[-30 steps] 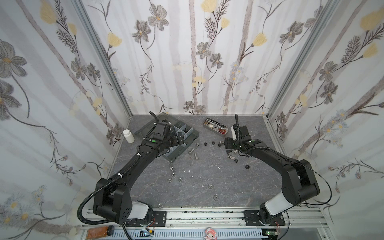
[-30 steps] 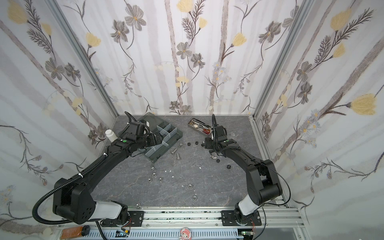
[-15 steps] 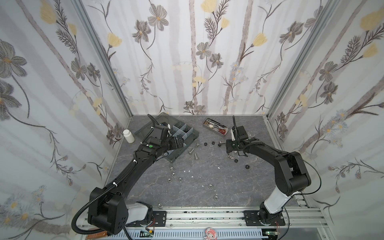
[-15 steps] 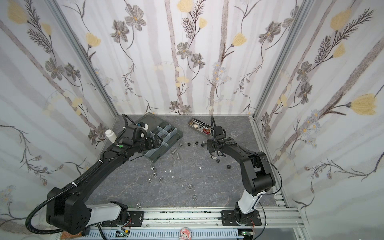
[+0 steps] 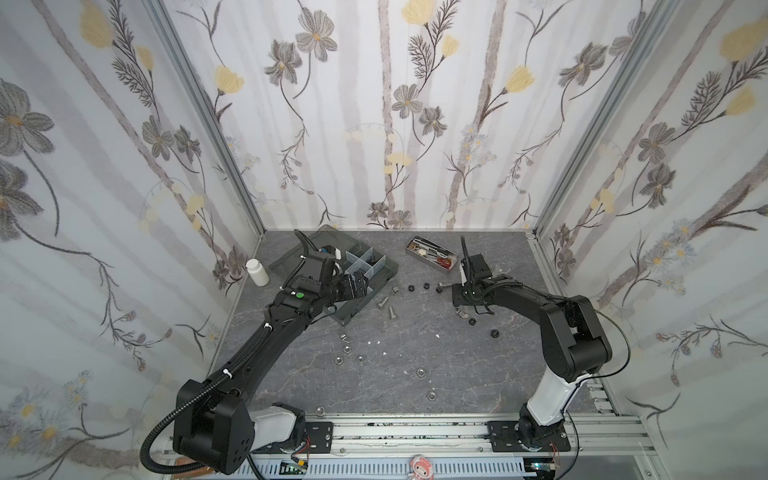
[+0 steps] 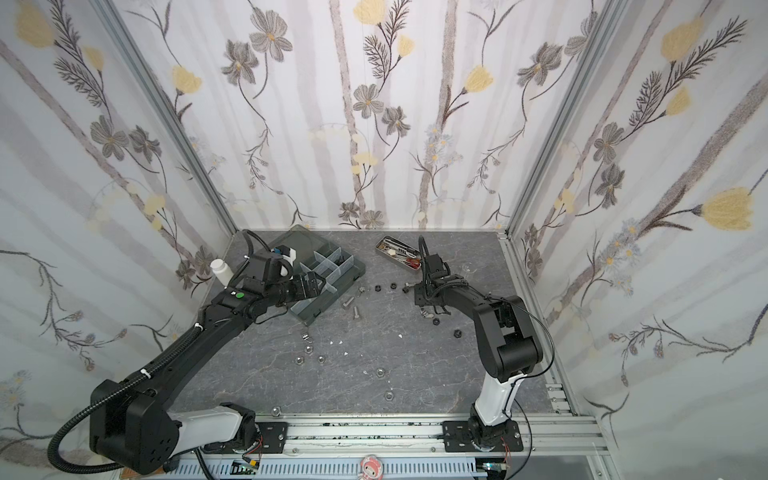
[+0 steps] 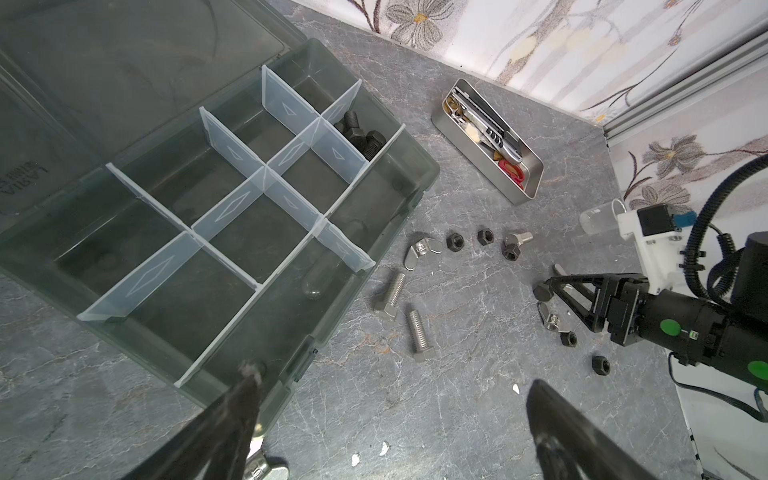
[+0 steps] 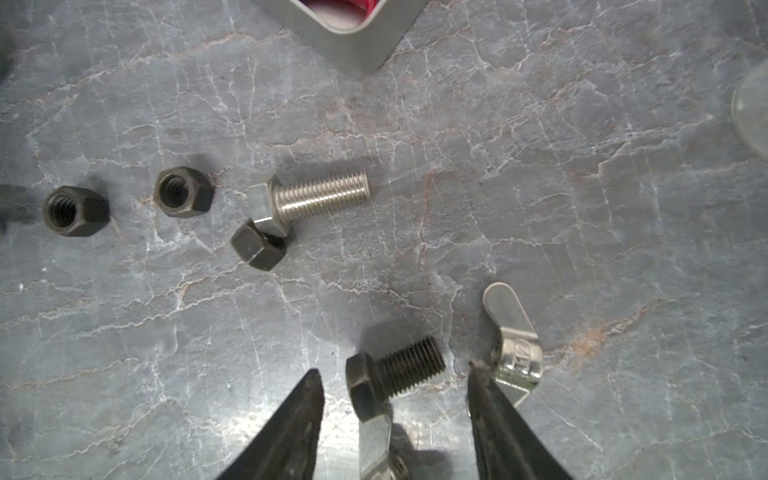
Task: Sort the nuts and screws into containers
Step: 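Lower the right gripper onto a black bolt beside a wing nut and close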
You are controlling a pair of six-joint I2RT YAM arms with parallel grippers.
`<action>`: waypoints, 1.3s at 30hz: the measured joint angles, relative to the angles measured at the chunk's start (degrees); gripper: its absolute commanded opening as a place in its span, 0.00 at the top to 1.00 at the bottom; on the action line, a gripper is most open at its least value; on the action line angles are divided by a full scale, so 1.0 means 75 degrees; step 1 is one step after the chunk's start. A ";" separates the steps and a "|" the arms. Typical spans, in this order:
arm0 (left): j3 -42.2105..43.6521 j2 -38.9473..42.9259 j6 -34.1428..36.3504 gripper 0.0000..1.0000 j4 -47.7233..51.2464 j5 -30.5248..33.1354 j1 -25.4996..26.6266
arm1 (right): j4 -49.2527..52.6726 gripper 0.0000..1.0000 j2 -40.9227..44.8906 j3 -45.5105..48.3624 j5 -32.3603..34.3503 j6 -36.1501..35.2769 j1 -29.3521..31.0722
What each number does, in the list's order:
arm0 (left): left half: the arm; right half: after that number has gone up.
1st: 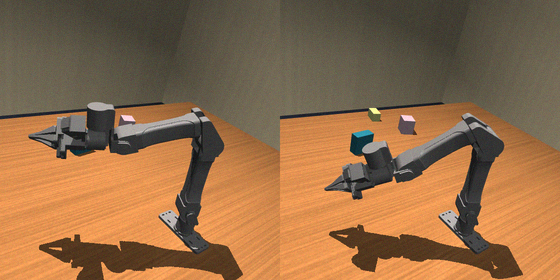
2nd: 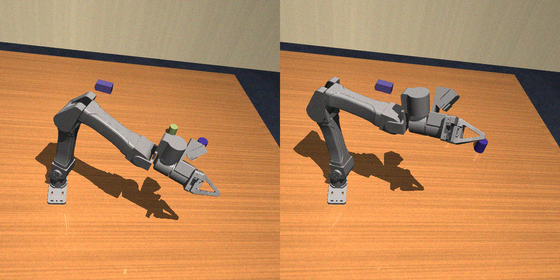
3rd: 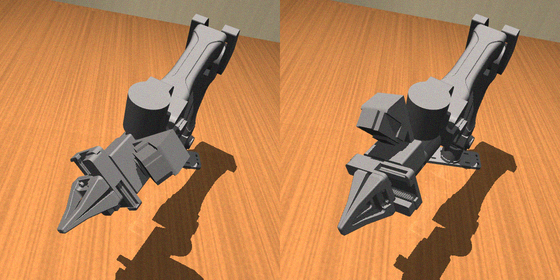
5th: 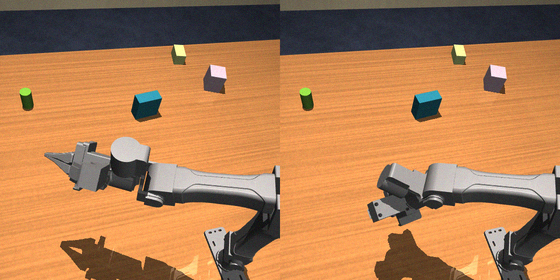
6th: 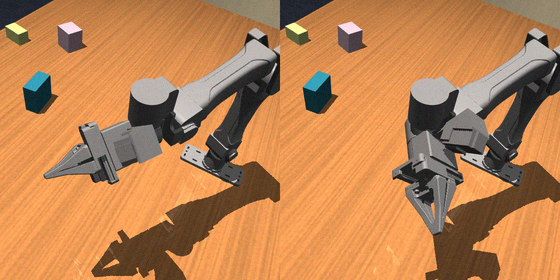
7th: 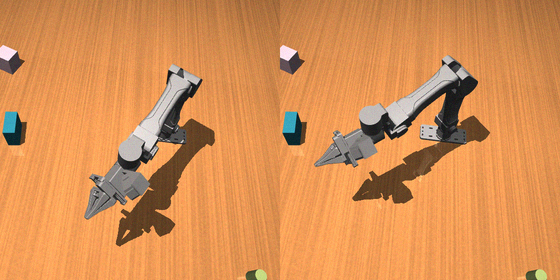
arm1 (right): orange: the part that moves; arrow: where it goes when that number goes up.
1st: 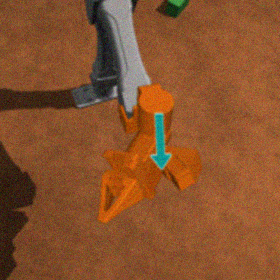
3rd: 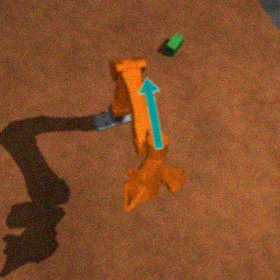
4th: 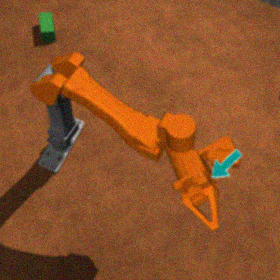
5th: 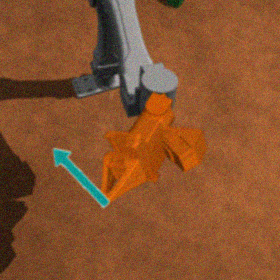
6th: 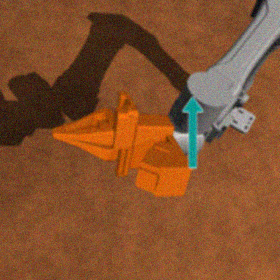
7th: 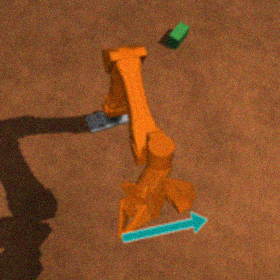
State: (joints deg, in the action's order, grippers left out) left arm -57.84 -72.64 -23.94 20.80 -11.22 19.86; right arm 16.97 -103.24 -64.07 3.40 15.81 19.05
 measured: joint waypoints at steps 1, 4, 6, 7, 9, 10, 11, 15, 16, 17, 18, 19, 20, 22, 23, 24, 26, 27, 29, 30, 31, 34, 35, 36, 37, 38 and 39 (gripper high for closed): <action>0.0000 0.0000 0.0000 0.00 0.0000 -0.0003 0.0003 | 0.0000 0.42 -0.0044 -0.0017 0.0000 -0.0003 0.0000; 0.0000 0.0003 0.0000 0.00 0.0000 -0.0020 0.0003 | 0.0029 0.39 -0.0163 -0.0023 0.0000 -0.0003 0.0000; 0.0000 0.0003 0.0000 0.00 -0.0003 -0.0023 0.0003 | 0.0032 0.38 -0.0227 -0.0026 0.0003 -0.0003 -0.0006; 0.0000 0.0003 0.0000 0.00 -0.0003 -0.0023 0.0003 | 0.0032 0.38 -0.0265 -0.0026 0.0003 -0.0006 -0.0006; 0.0003 0.0003 0.0000 0.00 -0.0003 -0.0035 0.0000 | 0.0035 0.40 -0.0335 -0.0026 0.0000 -0.0006 -0.0006; 0.0003 0.0003 0.0000 0.00 -0.0003 -0.0055 0.0000 | 0.0035 0.40 -0.0367 -0.0029 -0.0003 -0.0006 -0.0006; 0.0003 0.0003 0.0000 0.00 -0.0006 -0.0055 0.0000 | 0.0035 0.40 -0.0391 -0.0032 -0.0006 -0.0009 -0.0006; 0.0003 0.0003 0.0000 0.00 -0.0017 -0.0061 0.0000 | 0.0032 0.42 -0.0458 -0.0050 -0.0009 -0.0038 -0.0006; 0.0009 0.0003 0.0000 0.00 -0.0035 -0.0061 0.0000 | 0.0032 0.44 -0.0463 -0.0055 -0.0009 -0.0041 -0.0006; 0.0015 0.0003 0.0000 0.00 -0.0055 -0.0061 0.0000 | 0.0029 0.46 -0.0475 -0.0055 -0.0009 -0.0058 -0.0006; 0.0015 0.0003 0.0000 0.00 -0.0055 -0.0061 0.0000 | 0.0029 0.47 -0.0490 -0.0055 -0.0020 -0.0058 -0.0006; 0.0017 0.0003 0.0000 0.00 -0.0055 -0.0061 0.0000 | 0.0029 0.48 -0.0501 -0.0058 -0.0041 -0.0061 -0.0006; 0.0020 0.0003 0.0003 0.00 -0.0061 -0.0058 0.0000 | 0.0029 0.50 -0.0516 -0.0058 -0.0050 -0.0061 -0.0003; 0.0023 0.0003 0.0006 0.00 -0.0061 -0.0058 0.0000 | 0.0029 0.52 -0.0536 -0.0064 -0.0067 -0.0061 -0.0003; 0.0026 0.0003 0.0009 0.00 -0.0064 -0.0058 0.0000 | 0.0032 0.55 -0.0539 -0.0070 -0.0064 -0.0061 0.0003; 0.0026 0.0003 0.0017 0.00 -0.0064 -0.0058 0.0000 | 0.0029 0.57 -0.0539 -0.0070 -0.0067 -0.0061 0.0003; 0.0026 0.0003 0.0020 0.00 -0.0070 -0.0055 0.0000 | 0.0032 0.59 -0.0539 -0.0076 -0.0070 -0.0061 0.0009; 0.0026 0.0003 0.0020 0.00 -0.0076 -0.0055 0.0000 | 0.0032 0.59 -0.0539 -0.0085 -0.0073 -0.0064 0.0009; 0.0029 0.0003 0.0020 0.00 -0.0087 -0.0052 0.0000 | 0.0035 0.60 -0.0536 -0.0085 -0.0090 -0.0064 0.0017; 0.0032 0.0003 0.0020 0.00 -0.0087 -0.0050 0.0000 | 0.0035 0.60 -0.0536 -0.0085 -0.0090 -0.0064 0.0017; 0.0032 0.0003 0.0020 0.00 -0.0087 -0.0050 0.0000 | 0.0035 0.61 -0.0530 -0.0085 -0.0090 -0.0064 0.0020; 0.0044 0.0035 0.0020 0.00 -0.0093 -0.0050 0.0000 | 0.0055 0.62 -0.0469 -0.0087 -0.0090 -0.0064 0.0055; 0.0052 0.0090 0.0020 0.00 -0.0070 -0.0047 0.0000 | 0.0082 0.63 -0.0431 -0.0102 -0.0093 -0.0064 0.0076; 0.0055 0.0149 0.0020 0.00 -0.0067 -0.0047 0.0000 | 0.0102 0.63 -0.0391 -0.0131 -0.0090 -0.0061 0.0105; 0.0055 0.0195 0.0020 0.00 -0.0108 -0.0047 0.0000 | 0.0105 0.63 -0.0356 -0.0160 -0.0090 -0.0064 0.0128; 0.0055 0.0219 0.0020 0.00 -0.0134 -0.0047 0.0003 | 0.0108 0.63 -0.0321 -0.0201 -0.0096 -0.0064 0.0163; 0.0055 0.0224 0.0020 0.00 -0.0134 -0.0047 0.0003 | 0.0128 0.63 -0.0286 -0.0251 -0.0093 -0.0061 0.0204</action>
State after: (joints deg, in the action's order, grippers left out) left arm -57.43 -70.96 -23.79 19.79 -11.57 19.88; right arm 17.93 -105.38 -65.95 2.70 15.35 20.58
